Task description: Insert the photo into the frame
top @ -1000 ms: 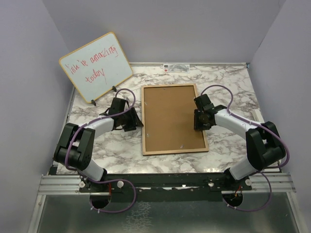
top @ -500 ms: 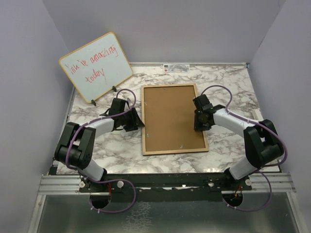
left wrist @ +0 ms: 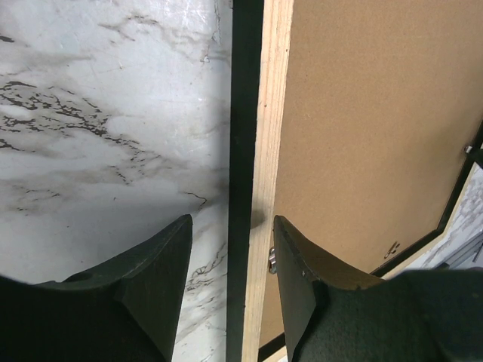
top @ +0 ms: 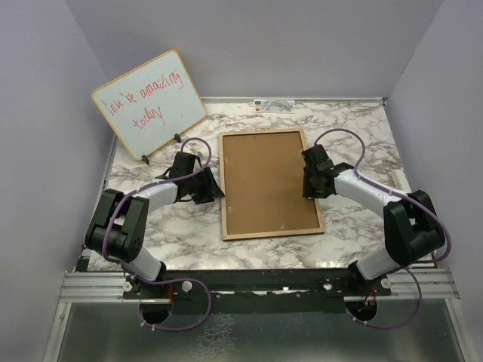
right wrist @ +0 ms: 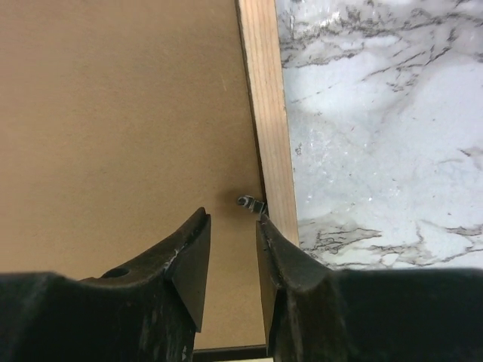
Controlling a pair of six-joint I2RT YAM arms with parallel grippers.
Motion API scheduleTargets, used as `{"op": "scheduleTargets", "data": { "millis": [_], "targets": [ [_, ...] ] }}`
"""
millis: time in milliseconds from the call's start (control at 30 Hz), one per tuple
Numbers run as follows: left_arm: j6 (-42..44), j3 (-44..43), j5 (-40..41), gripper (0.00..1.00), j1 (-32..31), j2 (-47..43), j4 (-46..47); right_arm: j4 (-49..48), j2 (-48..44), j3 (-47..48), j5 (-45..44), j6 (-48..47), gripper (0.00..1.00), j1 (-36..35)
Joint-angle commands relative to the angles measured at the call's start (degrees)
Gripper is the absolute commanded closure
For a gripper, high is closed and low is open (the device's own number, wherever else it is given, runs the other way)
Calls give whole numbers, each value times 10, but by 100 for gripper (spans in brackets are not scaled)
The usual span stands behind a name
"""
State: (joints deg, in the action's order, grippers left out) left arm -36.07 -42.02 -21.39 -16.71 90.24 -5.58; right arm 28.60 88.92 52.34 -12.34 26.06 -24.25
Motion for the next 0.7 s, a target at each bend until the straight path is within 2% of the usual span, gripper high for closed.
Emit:
{"op": "scheduleTargets", "data": {
  "millis": [0, 100, 233, 333, 433, 500, 667],
  "targets": [
    [24, 18, 60, 49, -3, 31, -89, -5, -73, 10, 20, 3, 62, 5],
    [24, 1, 58, 48, -3, 29, -90, -14, -86, 19, 27, 2, 55, 20],
    [32, -31, 66, 44, -2, 33, -90, -11, -42, 52, 21, 8, 45, 41],
    [39, -56, 84, 34, -2, 44, -84, -28, -6, 67, 18, 11, 32, 52],
    [46, -84, 97, 29, -2, 67, -75, -66, 29, 75, 39, 1, 19, 67],
    [47, -102, 101, 28, -2, 87, -67, -77, 61, 90, 57, -5, 16, 76],
    [53, -140, 87, 28, -2, 140, -62, -69, 117, 113, 109, -18, 15, 80]
  ]
}}
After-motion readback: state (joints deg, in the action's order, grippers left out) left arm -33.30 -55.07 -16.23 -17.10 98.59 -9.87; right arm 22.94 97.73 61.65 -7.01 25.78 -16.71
